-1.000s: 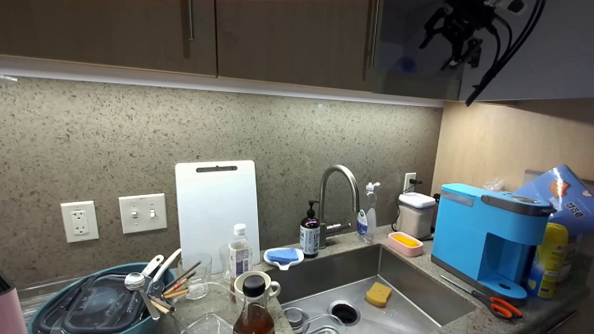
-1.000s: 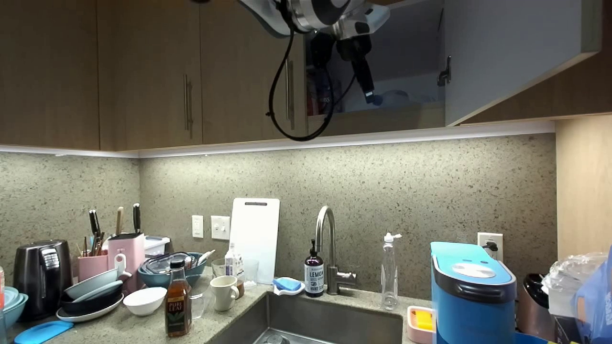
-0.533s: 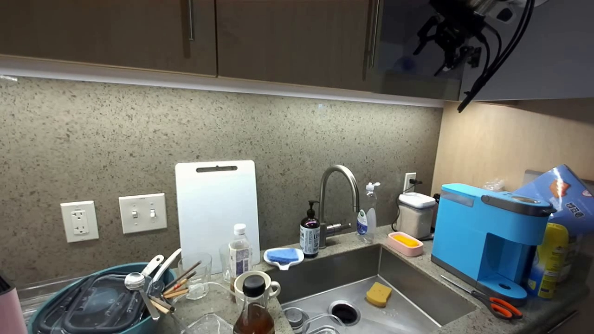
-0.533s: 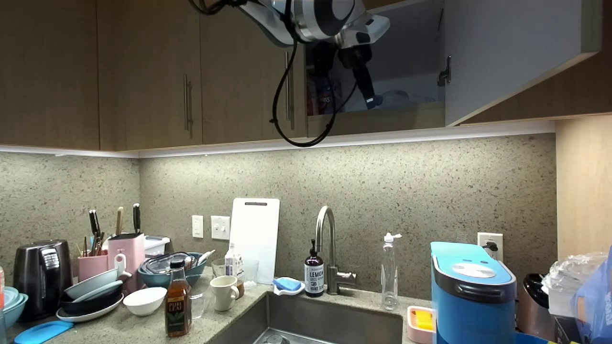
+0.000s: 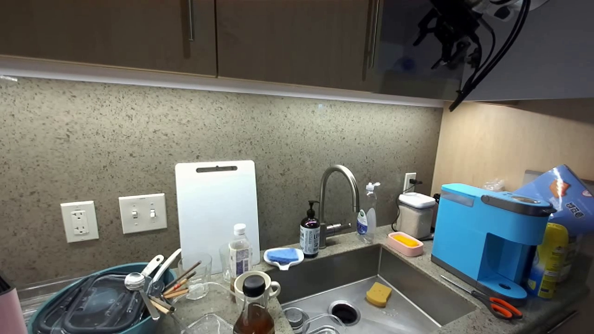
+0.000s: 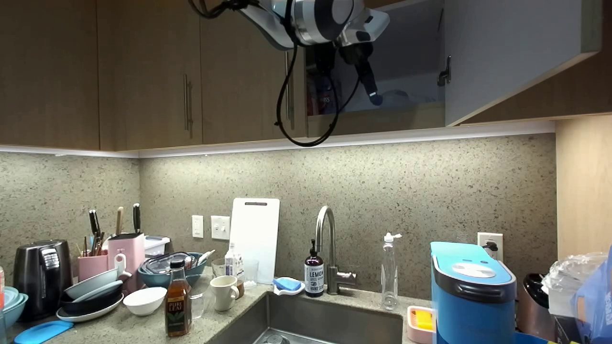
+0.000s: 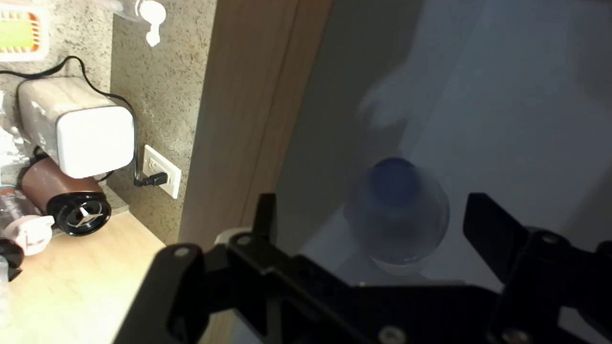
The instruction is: Remove the water bottle from the open upper cabinet and place it on the counter in front of the sink
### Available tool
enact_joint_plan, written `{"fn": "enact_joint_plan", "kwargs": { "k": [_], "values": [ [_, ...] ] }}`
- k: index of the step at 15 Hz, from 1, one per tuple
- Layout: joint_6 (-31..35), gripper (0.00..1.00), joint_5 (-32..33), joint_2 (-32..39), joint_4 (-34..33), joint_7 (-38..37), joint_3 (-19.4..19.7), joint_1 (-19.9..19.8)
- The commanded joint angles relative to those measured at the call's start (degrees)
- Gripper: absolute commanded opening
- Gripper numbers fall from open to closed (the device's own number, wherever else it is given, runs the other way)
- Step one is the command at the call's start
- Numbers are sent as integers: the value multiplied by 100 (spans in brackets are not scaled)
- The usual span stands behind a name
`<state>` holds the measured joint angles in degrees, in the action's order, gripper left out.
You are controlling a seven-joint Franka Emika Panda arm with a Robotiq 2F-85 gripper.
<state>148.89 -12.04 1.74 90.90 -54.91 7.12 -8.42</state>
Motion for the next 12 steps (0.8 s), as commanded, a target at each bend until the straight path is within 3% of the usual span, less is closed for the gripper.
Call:
{"fn": "enact_joint_plan", "kwargs": {
  "k": [1,6,12],
  "values": [
    [-29,100,-21,30,-44,20,37,28],
    [372,100,32,241,-176,-58,75,10],
    [248,100,99,337,-278,-20,161,17]
  ]
}}
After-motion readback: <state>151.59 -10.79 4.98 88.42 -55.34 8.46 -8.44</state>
